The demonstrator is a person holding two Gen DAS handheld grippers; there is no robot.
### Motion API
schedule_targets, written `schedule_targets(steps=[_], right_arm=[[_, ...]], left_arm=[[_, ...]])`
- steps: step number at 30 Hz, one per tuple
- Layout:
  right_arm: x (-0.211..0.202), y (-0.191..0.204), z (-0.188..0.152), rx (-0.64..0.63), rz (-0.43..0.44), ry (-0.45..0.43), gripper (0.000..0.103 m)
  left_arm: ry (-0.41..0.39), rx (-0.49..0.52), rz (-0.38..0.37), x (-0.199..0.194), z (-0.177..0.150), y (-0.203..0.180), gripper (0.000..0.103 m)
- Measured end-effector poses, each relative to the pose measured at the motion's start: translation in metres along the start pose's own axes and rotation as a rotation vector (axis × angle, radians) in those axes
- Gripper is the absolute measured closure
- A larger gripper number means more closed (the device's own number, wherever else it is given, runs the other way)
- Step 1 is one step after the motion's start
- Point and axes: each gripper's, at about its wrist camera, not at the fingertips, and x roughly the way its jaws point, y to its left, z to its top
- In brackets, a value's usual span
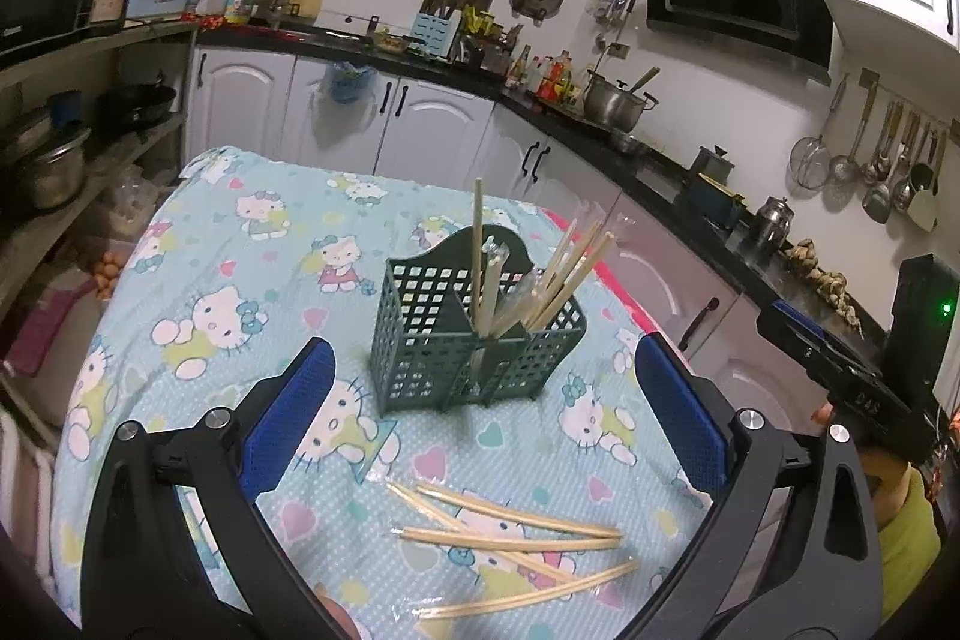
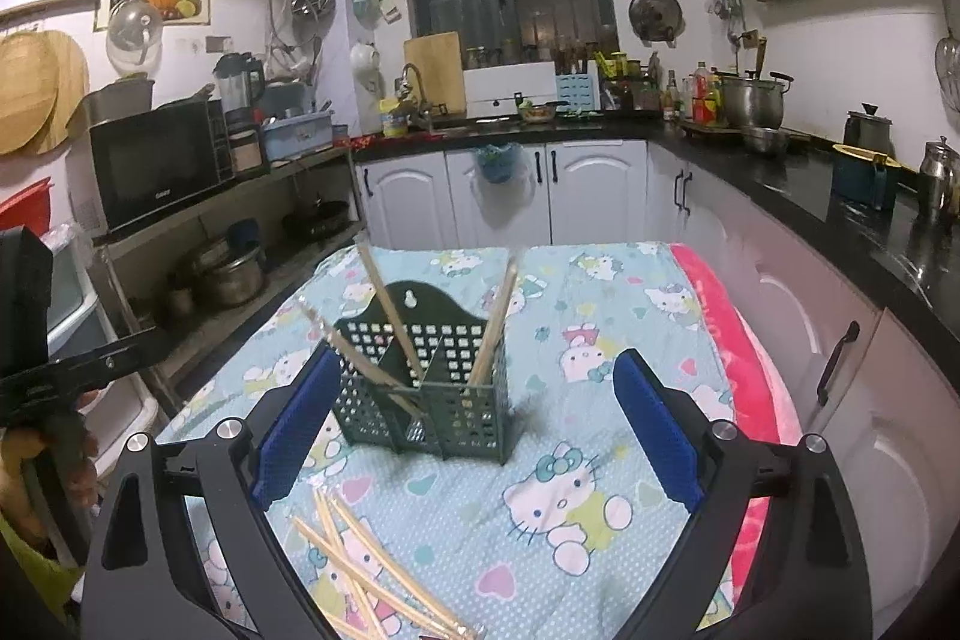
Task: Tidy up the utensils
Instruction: 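Withdraw both open tools from the basket back over the chopstick pile, then lower both tools onto the pile and close each on a wrapped chopstick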
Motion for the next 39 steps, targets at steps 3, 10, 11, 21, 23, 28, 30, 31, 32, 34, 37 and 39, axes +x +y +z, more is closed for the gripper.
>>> schedule_targets(steps=[3, 10, 11, 21, 23, 28, 30, 31, 32, 34, 37, 39], right_arm=[[0.001, 0.004, -0.007, -0.014, 0.012, 0.019, 0.013], [0.007, 0.006, -0.029, -0.033, 0.022, 0.082, 0.013], [0.008, 0.006, -0.032, -0.035, 0.023, 0.088, 0.013], [0.018, 0.014, -0.057, -0.076, 0.040, 0.170, 0.013], [0.021, 0.015, -0.061, -0.083, 0.043, 0.187, 0.013], [0.024, 0.015, -0.067, -0.092, 0.051, 0.216, 0.013], [0.026, 0.015, -0.069, -0.095, 0.056, 0.226, 0.013], [0.026, 0.015, -0.070, -0.098, 0.055, 0.228, 0.013], [0.027, 0.015, -0.070, -0.101, 0.057, 0.232, 0.013], [0.029, 0.014, -0.072, -0.107, 0.059, 0.242, 0.013], [0.033, 0.014, -0.077, -0.120, 0.066, 0.265, 0.013], [0.038, 0.013, -0.081, -0.131, 0.076, 0.290, 0.013]], left_arm=[[0.013, -0.014, 0.009, 0.000, -0.005, 0.005, 0.011], [0.066, -0.048, 0.026, 0.003, -0.026, 0.018, 0.011], [0.074, -0.053, 0.029, 0.004, -0.029, 0.020, 0.011], [0.173, -0.091, 0.021, 0.017, -0.063, 0.030, 0.011], [0.192, -0.105, 0.007, 0.021, -0.070, 0.033, 0.011], [0.241, -0.138, -0.015, 0.031, -0.084, 0.037, 0.011], [0.252, -0.143, -0.024, 0.033, -0.087, 0.037, 0.011], [0.255, -0.142, -0.024, 0.034, -0.088, 0.037, 0.011], [0.263, -0.145, -0.022, 0.036, -0.089, 0.037, 0.011], [0.271, -0.154, -0.029, 0.037, -0.091, 0.037, 0.011], [0.285, -0.158, -0.030, 0.040, -0.094, 0.039, 0.011], [0.301, -0.173, -0.036, 0.043, -0.097, 0.041, 0.011]])
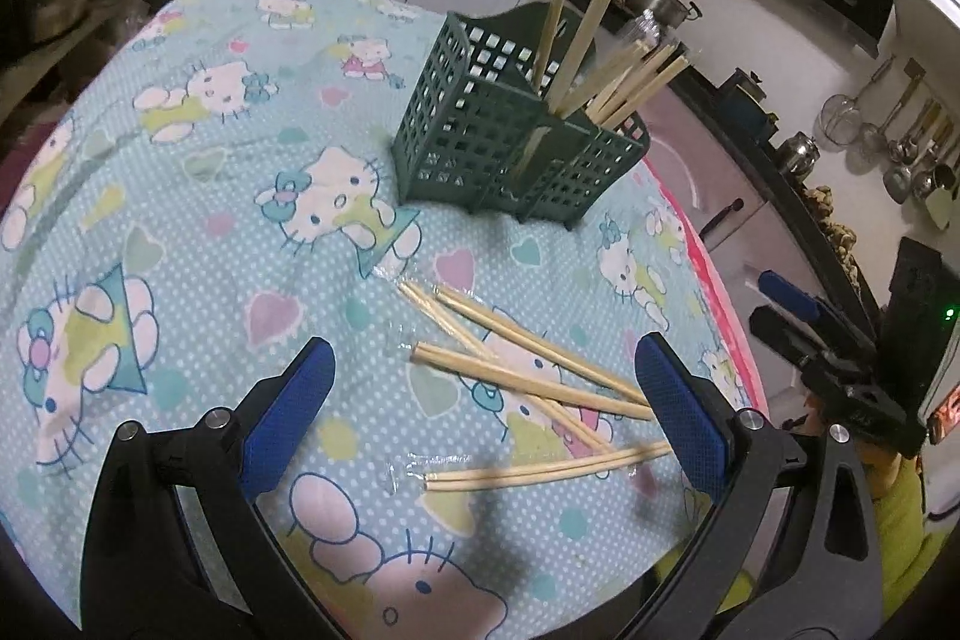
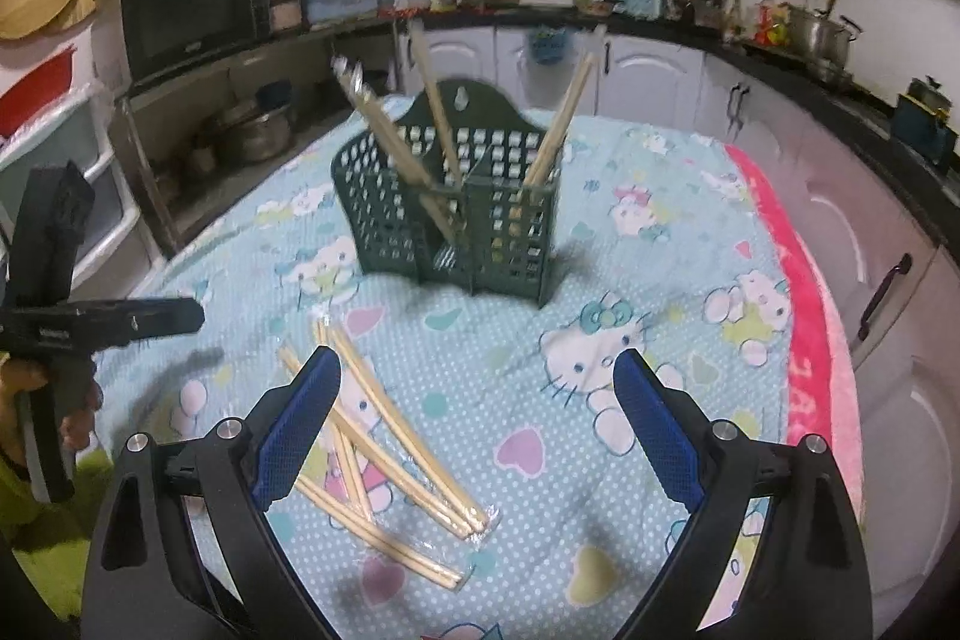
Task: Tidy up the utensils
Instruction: 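Lower both tools onto the pile and close each on a wrapped chopstick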
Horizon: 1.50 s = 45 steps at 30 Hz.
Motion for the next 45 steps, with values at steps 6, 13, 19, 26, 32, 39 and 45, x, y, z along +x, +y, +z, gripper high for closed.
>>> schedule_targets(steps=[6, 13, 19, 26, 32, 39, 45], right_arm=[[0.028, 0.005, -0.007, -0.032, 0.045, 0.090, 0.014], [0.069, 0.020, -0.014, -0.104, 0.112, 0.199, 0.039], [0.095, 0.031, -0.010, -0.132, 0.196, 0.256, 0.059], [0.127, 0.047, 0.000, -0.195, 0.274, 0.336, 0.067], [0.150, 0.062, 0.010, -0.252, 0.273, 0.382, 0.070], [0.170, 0.080, 0.017, -0.308, 0.247, 0.415, 0.071], [0.176, 0.086, 0.020, -0.324, 0.222, 0.414, 0.082]], left_arm=[[0.050, -0.037, -0.002, 0.010, -0.004, 0.010, 0.026], [0.121, -0.117, -0.049, 0.024, -0.010, 0.026, 0.058], [0.161, -0.178, -0.094, 0.040, -0.013, 0.031, 0.060], [0.181, -0.230, -0.089, 0.060, -0.007, 0.041, 0.065], [0.189, -0.252, -0.083, 0.069, 0.002, 0.048, 0.072], [0.186, -0.236, -0.068, 0.071, 0.003, 0.052, 0.088], [0.174, -0.214, -0.077, 0.072, 0.005, 0.052, 0.097]])
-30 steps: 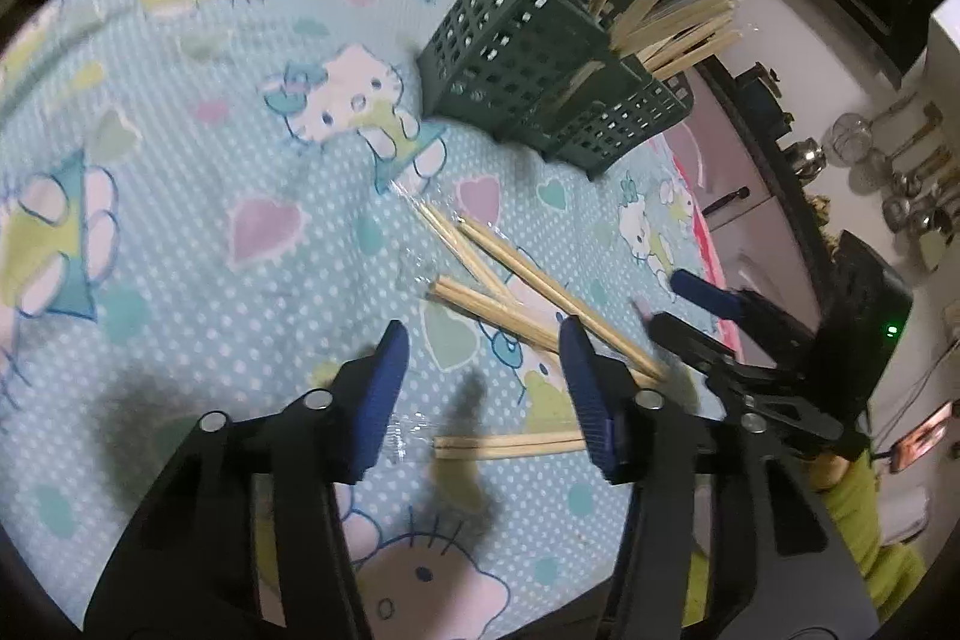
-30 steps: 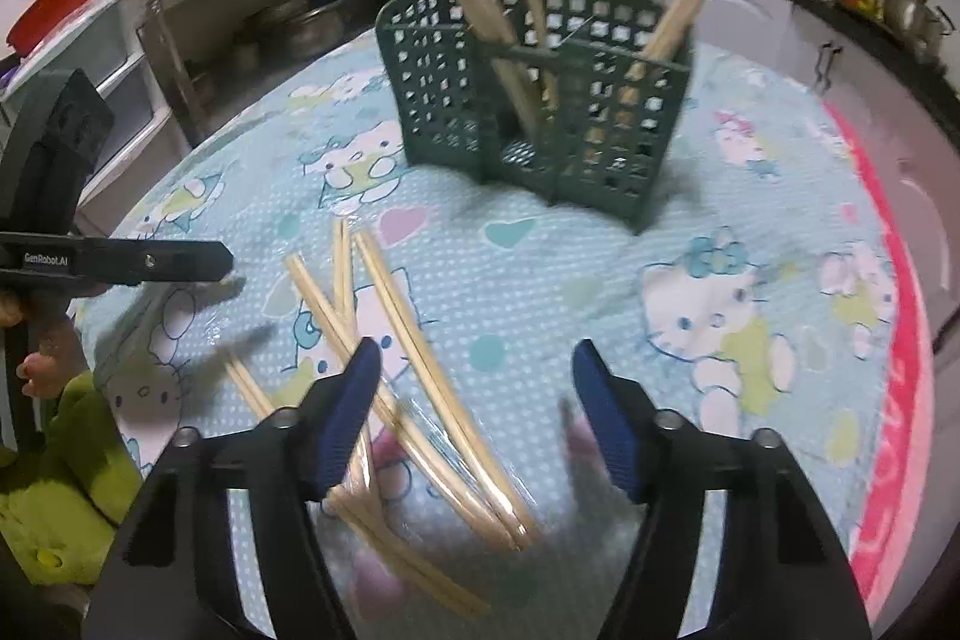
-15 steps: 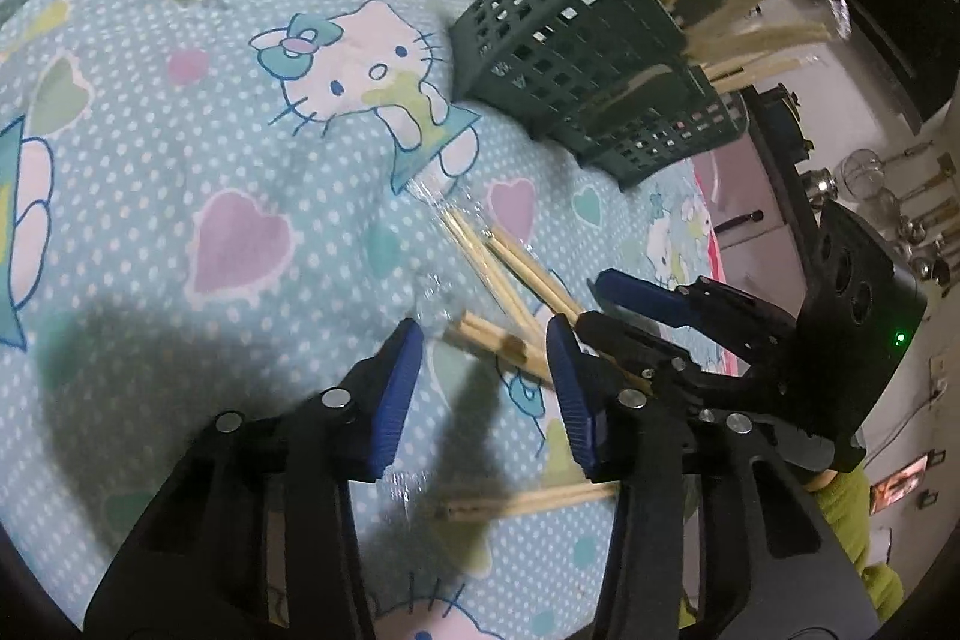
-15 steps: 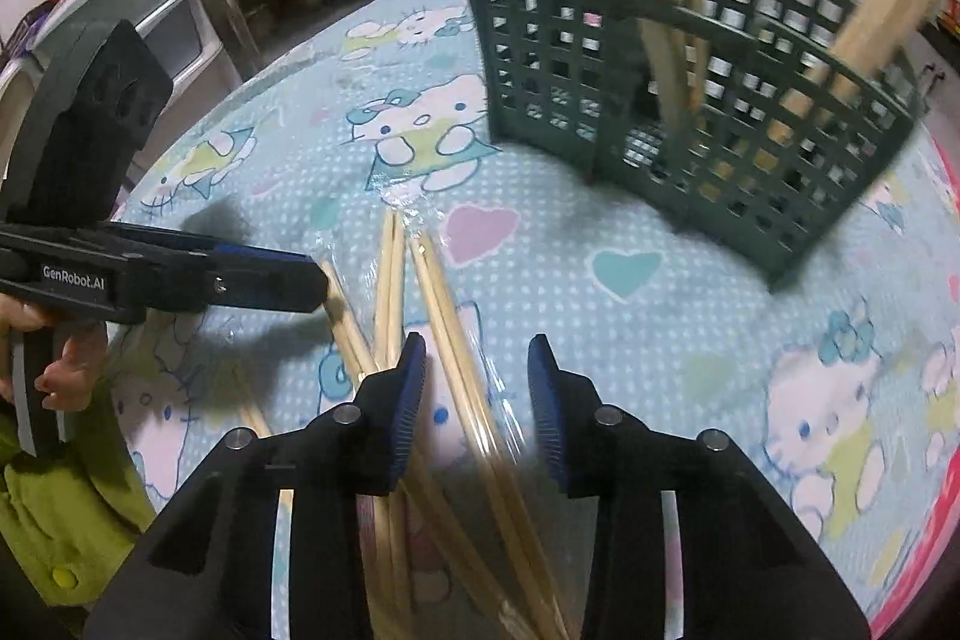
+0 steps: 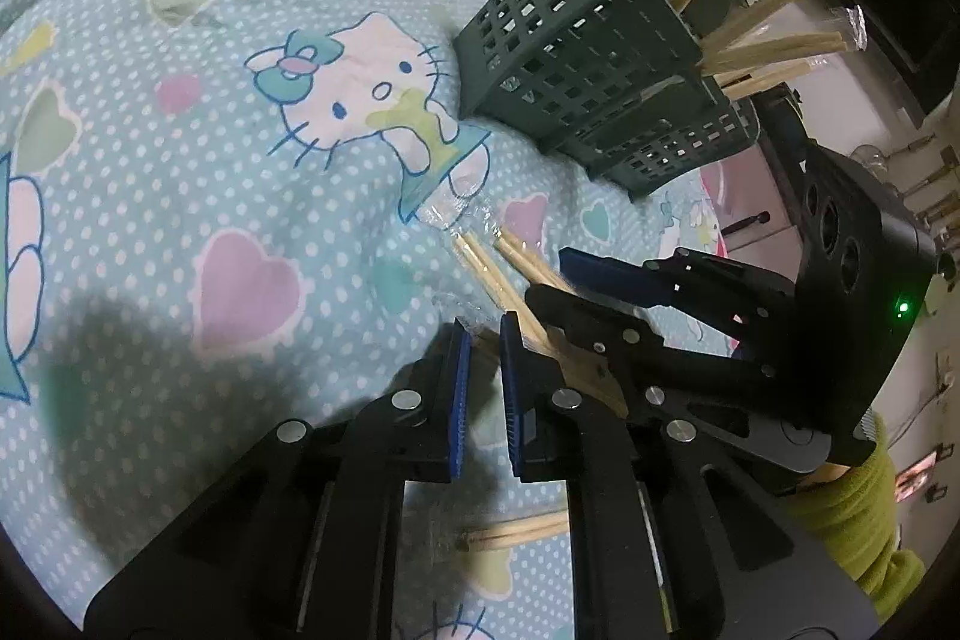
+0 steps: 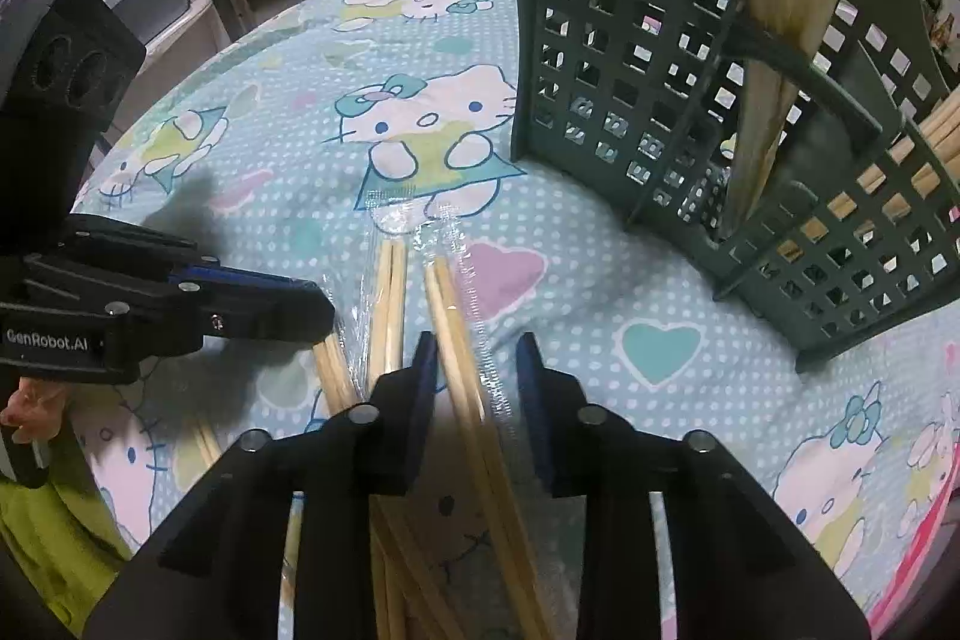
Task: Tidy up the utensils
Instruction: 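Lower both tools onto the pile and close each on a wrapped chopstick, then raise the left tool's chopstick over the basket while the right tool carries its chopstick there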
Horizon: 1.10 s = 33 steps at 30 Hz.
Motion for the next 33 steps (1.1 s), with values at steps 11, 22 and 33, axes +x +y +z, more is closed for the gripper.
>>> schedule_targets(steps=[11, 22, 33], right_arm=[[-0.021, 0.000, -0.006, 0.021, -0.039, -0.088, 0.096], [-0.120, -0.033, -0.033, 0.189, -0.090, -0.410, 0.097], [-0.180, -0.051, -0.063, 0.283, -0.117, -0.620, 0.097]], left_arm=[[-0.040, 0.053, -0.021, -0.009, 0.004, -0.010, 0.100], [-0.131, 0.208, -0.017, -0.042, 0.018, -0.067, 0.101], [-0.216, 0.325, -0.035, -0.066, 0.019, -0.111, 0.102]])
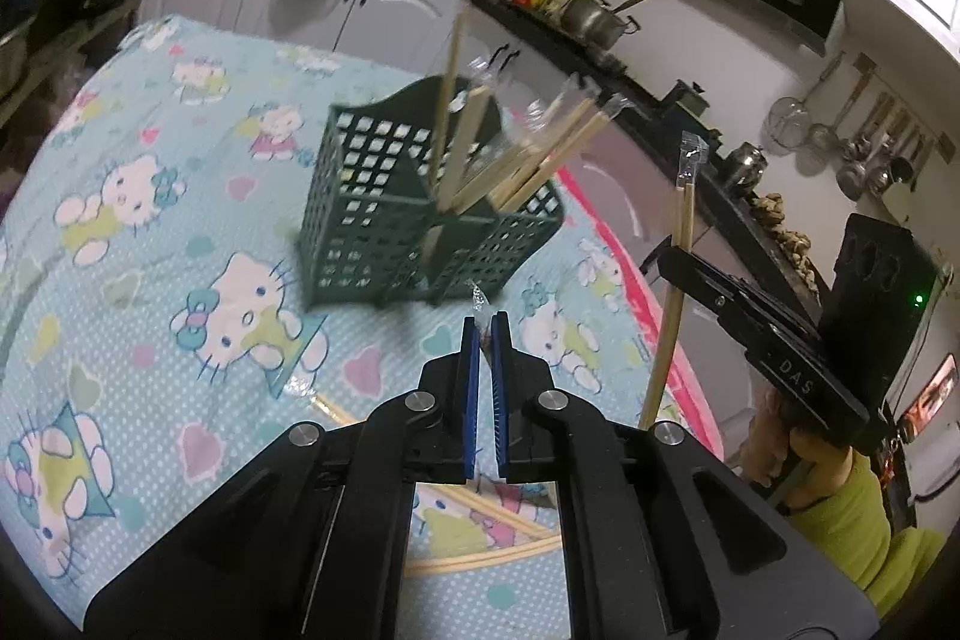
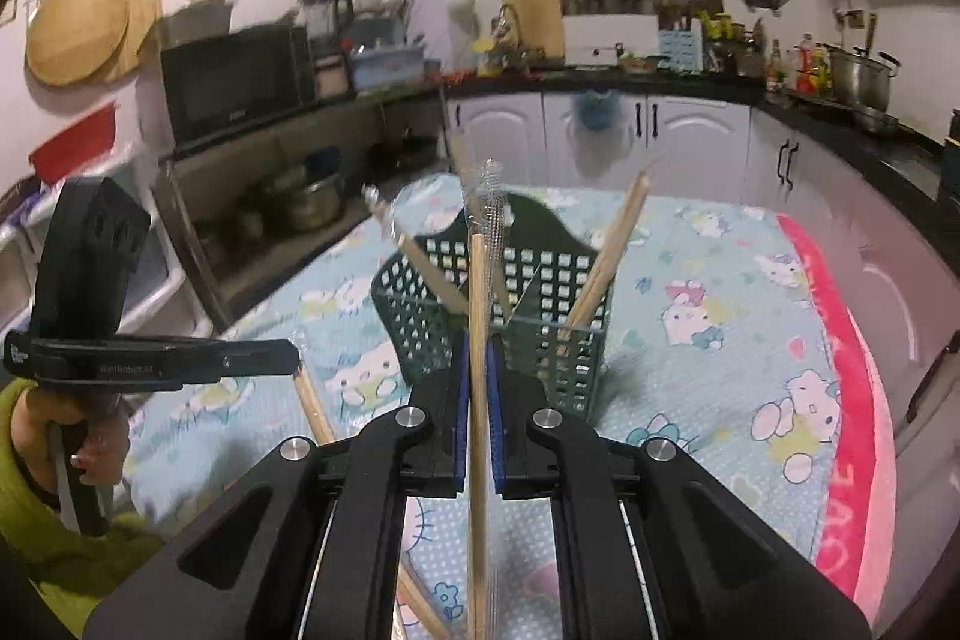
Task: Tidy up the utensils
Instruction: 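Raise the left tool's chopstick over the basket while the right tool carries its chopstick there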
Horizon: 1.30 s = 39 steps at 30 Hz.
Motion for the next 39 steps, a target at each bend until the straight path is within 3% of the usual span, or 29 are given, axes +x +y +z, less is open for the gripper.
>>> schedule_targets(steps=[20, 39], right_arm=[[-0.042, -0.009, 0.015, 0.023, -0.130, -0.161, 0.097], [-0.066, -0.020, 0.040, 0.050, -0.147, -0.280, 0.097]], left_arm=[[-0.122, 0.094, -0.032, -0.044, 0.029, -0.035, 0.102], [-0.261, 0.125, 0.020, -0.090, 0.080, -0.038, 0.102]])
